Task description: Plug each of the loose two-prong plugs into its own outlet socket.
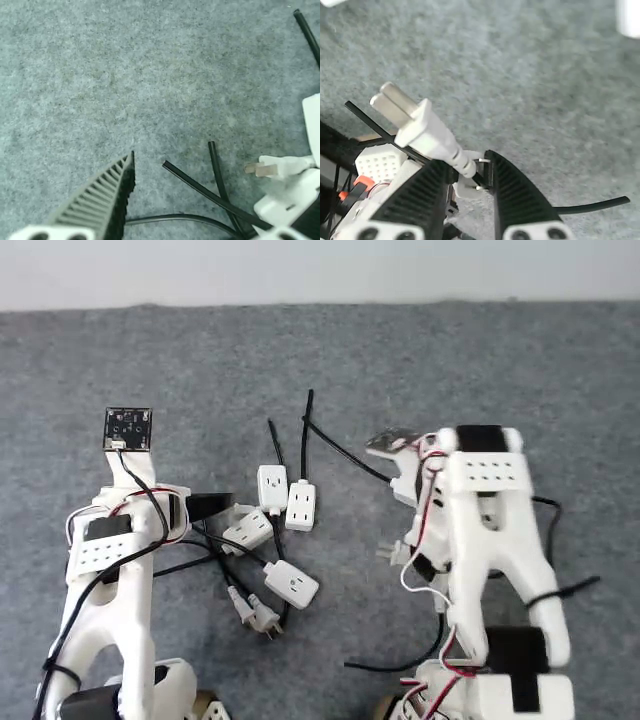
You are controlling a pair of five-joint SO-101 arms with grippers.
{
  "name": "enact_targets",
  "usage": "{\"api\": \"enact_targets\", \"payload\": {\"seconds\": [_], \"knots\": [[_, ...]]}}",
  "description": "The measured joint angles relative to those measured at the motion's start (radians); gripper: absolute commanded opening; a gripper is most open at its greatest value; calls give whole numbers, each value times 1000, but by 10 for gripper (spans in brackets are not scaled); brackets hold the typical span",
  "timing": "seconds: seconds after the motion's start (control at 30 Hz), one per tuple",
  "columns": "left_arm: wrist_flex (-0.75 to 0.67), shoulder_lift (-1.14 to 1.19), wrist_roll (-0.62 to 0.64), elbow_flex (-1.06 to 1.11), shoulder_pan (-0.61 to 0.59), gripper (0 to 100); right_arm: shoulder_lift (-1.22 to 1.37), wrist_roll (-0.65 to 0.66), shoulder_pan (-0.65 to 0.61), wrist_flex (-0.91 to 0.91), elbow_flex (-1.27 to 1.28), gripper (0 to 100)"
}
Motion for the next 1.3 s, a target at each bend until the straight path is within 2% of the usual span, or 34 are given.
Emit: {"api": "enact_targets", "payload": {"seconds": [0.17,0.3,0.4,0.73,0.97,1.3], "knots": [[0,0,0,0,0,524,-32,5,5,-3,0,24],[0,0,0,0,0,524,-23,6,6,-9,14,119],[0,0,0,0,0,524,49,11,6,-81,52,171],[0,0,0,0,0,524,381,9,-57,-295,66,172],[0,0,0,0,0,524,405,14,-153,-316,60,172],[0,0,0,0,0,524,408,173,-213,-315,51,172]]}}
